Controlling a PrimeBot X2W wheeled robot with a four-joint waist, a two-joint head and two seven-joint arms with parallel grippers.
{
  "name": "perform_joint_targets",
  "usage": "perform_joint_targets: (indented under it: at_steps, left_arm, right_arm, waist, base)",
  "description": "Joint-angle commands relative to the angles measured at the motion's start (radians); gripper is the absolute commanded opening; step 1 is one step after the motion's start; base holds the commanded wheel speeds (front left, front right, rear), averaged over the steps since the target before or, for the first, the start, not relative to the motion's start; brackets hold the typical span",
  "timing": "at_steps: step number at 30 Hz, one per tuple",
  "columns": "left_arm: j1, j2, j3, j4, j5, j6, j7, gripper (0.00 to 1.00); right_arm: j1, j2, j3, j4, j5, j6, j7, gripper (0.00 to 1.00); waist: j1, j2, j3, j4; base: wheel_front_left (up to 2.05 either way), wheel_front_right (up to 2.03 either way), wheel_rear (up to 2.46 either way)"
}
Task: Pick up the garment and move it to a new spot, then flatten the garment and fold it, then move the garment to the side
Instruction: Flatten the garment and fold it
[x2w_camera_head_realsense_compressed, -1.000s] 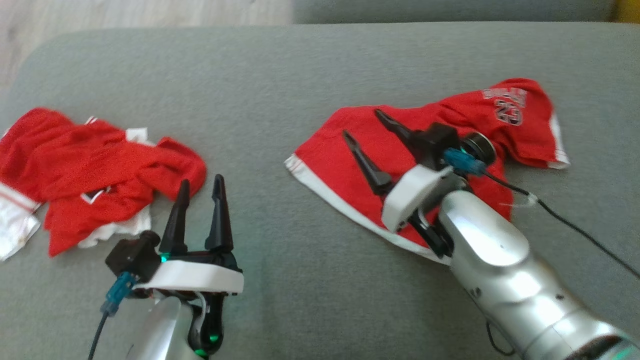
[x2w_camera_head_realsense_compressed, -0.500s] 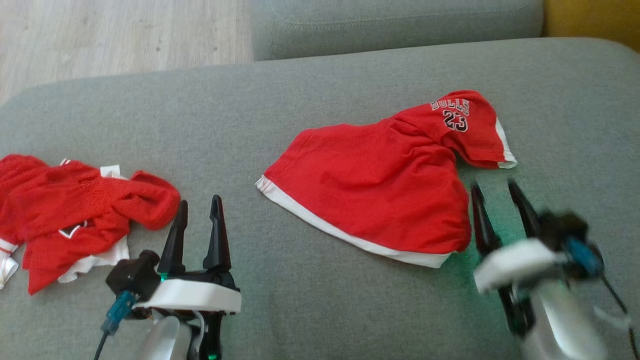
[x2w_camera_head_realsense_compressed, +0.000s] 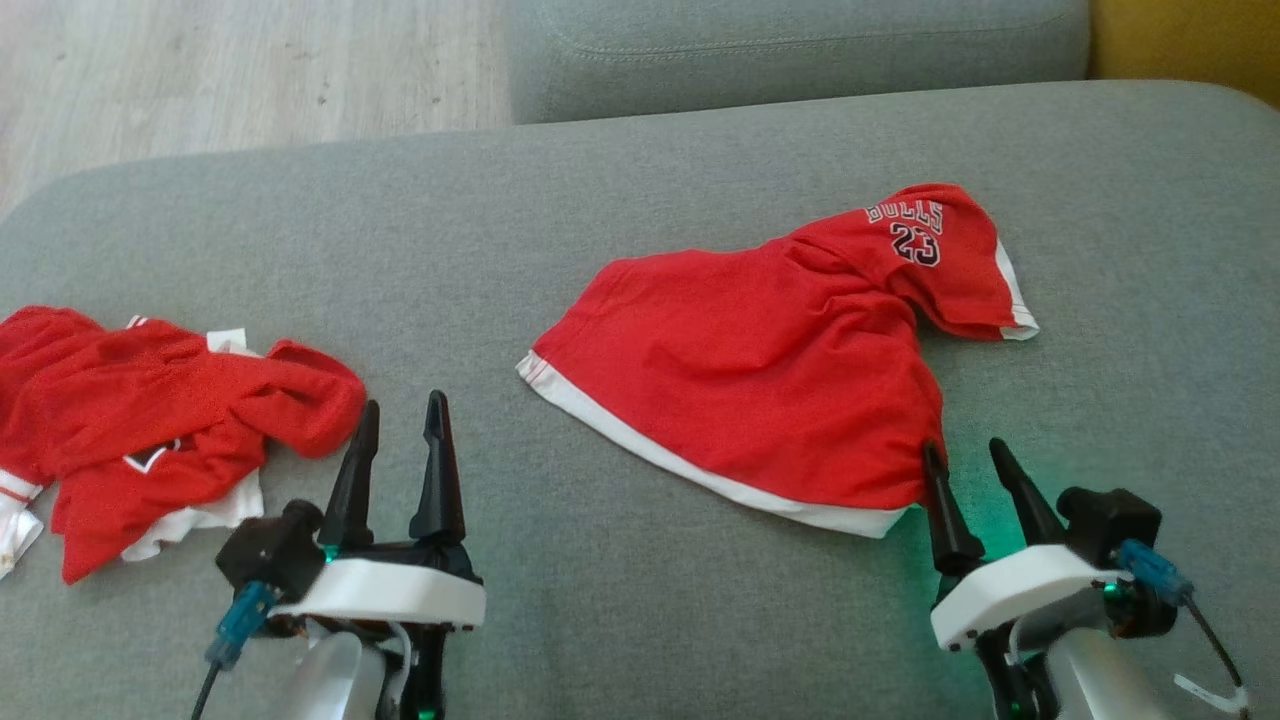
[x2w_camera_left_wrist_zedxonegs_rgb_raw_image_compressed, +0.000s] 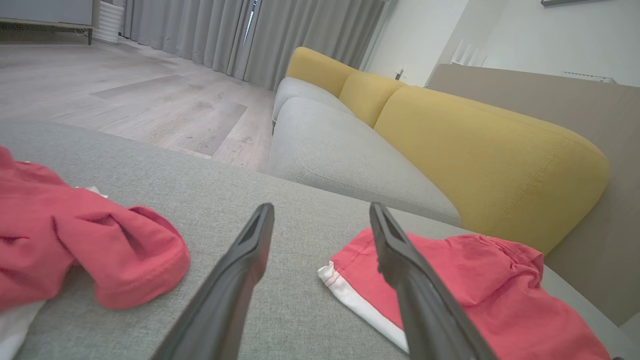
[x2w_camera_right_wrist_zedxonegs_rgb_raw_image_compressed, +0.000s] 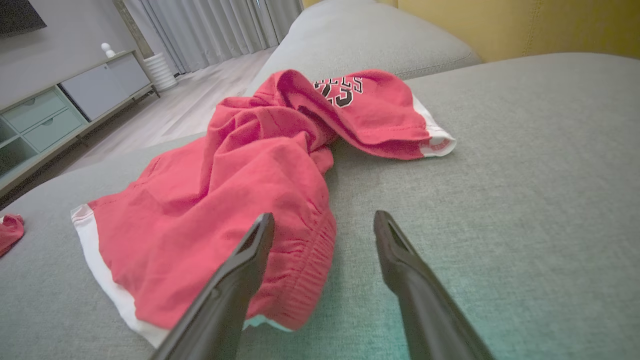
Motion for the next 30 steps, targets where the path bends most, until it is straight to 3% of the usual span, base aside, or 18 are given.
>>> perform_joint_targets:
  at_steps: [1, 7, 11, 12, 13, 20, 25, 30]
  left_arm:
    - [-0.021, 0.007, 0.024, -0.032, 0.012, 0.001, -0.008, 1.0]
    - [-0.03, 0.007, 0.02, -0.031, 0.011, 0.0, -0.008, 1.0]
    - [-0.044, 0.007, 0.02, -0.027, 0.009, -0.001, -0.008, 1.0]
    - [-0.046, 0.007, 0.02, -0.026, 0.009, -0.002, -0.008, 1.0]
    - [-0.047, 0.007, 0.021, -0.025, 0.009, -0.002, -0.008, 1.0]
    - [-0.044, 0.007, 0.041, -0.02, 0.014, -0.002, -0.008, 1.0]
    - [-0.04, 0.007, 0.047, -0.024, 0.016, 0.0, -0.008, 1.0]
    - [-0.034, 0.007, 0.045, -0.027, 0.015, 0.0, -0.008, 1.0]
  right_arm:
    - [-0.025, -0.003, 0.024, -0.024, 0.002, -0.001, 0.002, 1.0]
    - [-0.054, -0.002, 0.052, 0.031, 0.016, -0.001, 0.043, 1.0]
    - [-0.094, -0.002, 0.097, 0.101, 0.091, -0.001, 0.075, 1.0]
    - [-0.103, -0.002, 0.103, 0.115, 0.101, -0.001, 0.072, 0.77]
    - [-0.111, -0.002, 0.107, 0.126, 0.108, -0.001, 0.064, 0.0]
    - [-0.174, -0.002, 0.02, 0.155, 0.103, -0.001, -0.027, 0.0]
    - [-0.245, -0.002, -0.176, 0.091, -0.001, -0.001, -0.047, 0.0]
    - [-0.35, -0.035, -0.388, -0.076, -0.13, -0.001, 0.031, 0.0]
  waist:
    - [0.0001, 0.0, 0.002, 0.003]
    - [0.0001, 0.0, 0.026, 0.024]
    - [0.0001, 0.0, 0.048, 0.044]
    - [0.0001, 0.0, 0.051, 0.048]
    - [0.0001, 0.0, 0.052, 0.05]
    - [0.0001, 0.0, 0.047, 0.044]
    - [0.0001, 0.0, 0.036, 0.018]
    - [0.0001, 0.0, 0.025, -0.001]
  base:
    - [0.0, 0.0, 0.0]
    - [0.0, 0.0, 0.0]
    - [0.0, 0.0, 0.0]
    - [0.0, 0.0, 0.0]
    - [0.0, 0.0, 0.0]
    - [0.0, 0.0, 0.0]
    - [0.0, 0.0, 0.0]
    - [0.0, 0.0, 0.0]
